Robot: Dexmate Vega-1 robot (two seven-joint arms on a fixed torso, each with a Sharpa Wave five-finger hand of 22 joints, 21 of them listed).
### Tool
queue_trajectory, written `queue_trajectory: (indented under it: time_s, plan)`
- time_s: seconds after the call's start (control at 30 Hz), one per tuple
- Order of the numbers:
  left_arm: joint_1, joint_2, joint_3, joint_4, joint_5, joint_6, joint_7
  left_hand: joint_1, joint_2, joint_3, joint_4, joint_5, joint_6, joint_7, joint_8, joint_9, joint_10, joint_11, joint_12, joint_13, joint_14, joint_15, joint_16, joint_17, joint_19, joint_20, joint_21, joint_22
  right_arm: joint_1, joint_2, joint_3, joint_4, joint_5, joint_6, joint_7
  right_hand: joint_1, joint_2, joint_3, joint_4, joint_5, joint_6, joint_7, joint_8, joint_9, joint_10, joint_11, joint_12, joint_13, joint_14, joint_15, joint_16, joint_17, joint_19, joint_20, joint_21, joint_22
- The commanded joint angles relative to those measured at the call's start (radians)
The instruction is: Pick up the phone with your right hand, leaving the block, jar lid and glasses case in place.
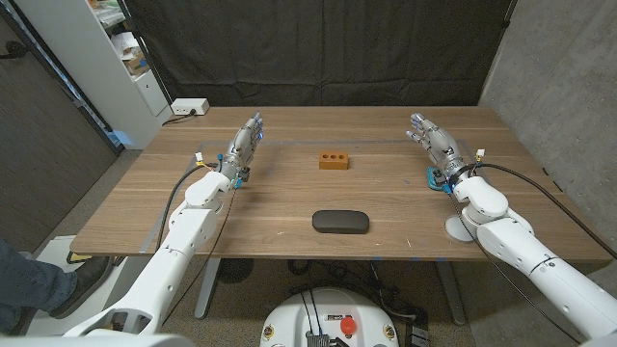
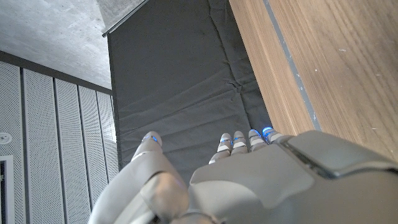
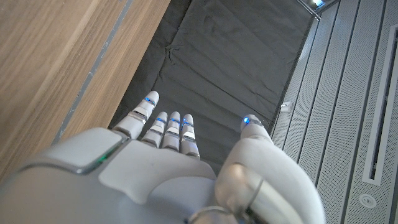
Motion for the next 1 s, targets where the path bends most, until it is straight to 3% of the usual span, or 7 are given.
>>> queue_trajectory:
  time_s: [0.03, 1.0]
  plan:
    - [0.003, -0.001, -0.002, -0.003, -0.004, 0.001, -0.005, -0.002, 0.010, -0.003, -0.005, 0.007, 0.003, 0.004, 0.003, 0.004, -0.008, 0.003, 0.007, 0.005, -0.029, 0.006, 0.000, 0.003, -0.005, 0.007, 0.004, 0.005, -0.022, -0.021, 0.014, -0.022, 0.009, -0.008, 0.004, 0.005, 0.004, -0.004, -0.004, 0.000, 0.007, -0.004, 0.003, 0.003, 0.008, -0.002, 0.006, 0.004, 0.009, -0.005, 0.007, 0.001, 0.010, 0.004, -0.001, 0.002]
    - [0.021, 0.010, -0.010, -0.022, -0.009, -0.008, -0.006, -0.001, 0.015, -0.005, -0.006, 0.008, 0.004, 0.002, 0.003, 0.004, -0.007, -0.002, 0.008, 0.005, -0.031, 0.005, 0.001, 0.003, -0.005, 0.013, 0.004, 0.006, -0.118, -0.075, 0.056, -0.142, -0.058, -0.042, -0.102, 0.010, 0.007, -0.007, -0.010, 0.000, 0.008, -0.008, 0.002, 0.003, 0.010, -0.003, 0.006, 0.004, 0.018, -0.007, 0.008, 0.000, 0.015, 0.006, -0.003, 0.002]
